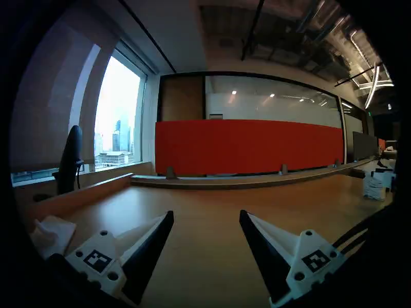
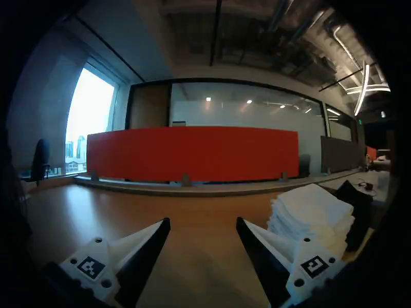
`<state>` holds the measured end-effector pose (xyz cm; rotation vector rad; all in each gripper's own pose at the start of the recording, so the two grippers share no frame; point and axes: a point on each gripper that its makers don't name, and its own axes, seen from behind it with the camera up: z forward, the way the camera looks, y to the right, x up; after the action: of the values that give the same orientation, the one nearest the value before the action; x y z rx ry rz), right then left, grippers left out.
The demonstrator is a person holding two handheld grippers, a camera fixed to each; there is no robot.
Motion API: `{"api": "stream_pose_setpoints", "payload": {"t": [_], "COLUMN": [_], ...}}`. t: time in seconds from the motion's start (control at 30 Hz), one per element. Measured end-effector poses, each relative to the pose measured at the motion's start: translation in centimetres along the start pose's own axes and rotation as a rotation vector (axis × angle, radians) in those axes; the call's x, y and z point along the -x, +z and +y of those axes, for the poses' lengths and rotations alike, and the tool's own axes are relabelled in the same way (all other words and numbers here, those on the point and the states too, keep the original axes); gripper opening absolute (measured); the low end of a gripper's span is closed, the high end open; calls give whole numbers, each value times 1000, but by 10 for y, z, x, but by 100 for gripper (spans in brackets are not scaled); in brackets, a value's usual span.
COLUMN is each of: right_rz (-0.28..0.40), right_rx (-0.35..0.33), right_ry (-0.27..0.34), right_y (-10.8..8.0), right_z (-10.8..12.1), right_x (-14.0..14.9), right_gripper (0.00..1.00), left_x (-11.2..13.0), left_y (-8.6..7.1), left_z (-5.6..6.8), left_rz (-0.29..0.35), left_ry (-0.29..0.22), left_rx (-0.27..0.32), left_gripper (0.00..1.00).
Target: Fold towel
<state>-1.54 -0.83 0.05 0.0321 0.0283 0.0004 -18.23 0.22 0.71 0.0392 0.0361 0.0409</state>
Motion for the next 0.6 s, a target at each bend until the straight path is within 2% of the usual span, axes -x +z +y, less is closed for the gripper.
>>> {"api": "stream_pose_setpoints", "payload": {"t": [0.6], "right_rz": [0], "right_rx": [0], "right_ry": [0], "right_y": [0], "right_z": [0], "right_x": [-1], "right_gripper": [100], "left_x": [-2], "left_y": [-1], "left_z": [-1], "left_rz": [-1], "left_ry": [0], "left_rx": [0], "left_gripper": [95]}}
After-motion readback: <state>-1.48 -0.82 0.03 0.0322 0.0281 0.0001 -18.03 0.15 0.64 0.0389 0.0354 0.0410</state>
